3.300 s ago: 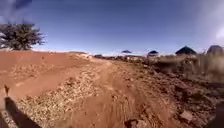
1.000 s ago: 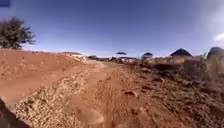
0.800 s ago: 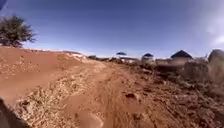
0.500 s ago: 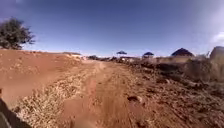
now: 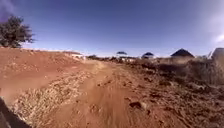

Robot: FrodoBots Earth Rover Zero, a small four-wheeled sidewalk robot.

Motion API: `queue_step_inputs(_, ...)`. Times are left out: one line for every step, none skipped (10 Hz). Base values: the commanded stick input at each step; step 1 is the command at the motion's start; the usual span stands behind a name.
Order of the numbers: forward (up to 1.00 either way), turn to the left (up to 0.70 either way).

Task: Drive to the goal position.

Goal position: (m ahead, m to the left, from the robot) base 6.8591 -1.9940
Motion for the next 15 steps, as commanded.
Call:
queue_step_inputs(0.5,0.0)
queue_step_inputs(0.5,0.0)
queue_step_inputs(0.5,0.0)
queue_step_inputs(0.5,0.0)
queue_step_inputs(0.5,0.0)
queue_step_inputs(0.5,0.0)
queue_step_inputs(0.5,0.0)
queue_step_inputs(0.5,0.0)
queue_step_inputs(0.5,0.0)
queue_step_inputs(0.5,0.0)
queue_step_inputs(0.5,0.0)
queue_step_inputs(0.5,0.0)
queue_step_inputs(0.5,0.0)
queue_step_inputs(0.5,0.0)
queue_step_inputs(0.5,0.0)
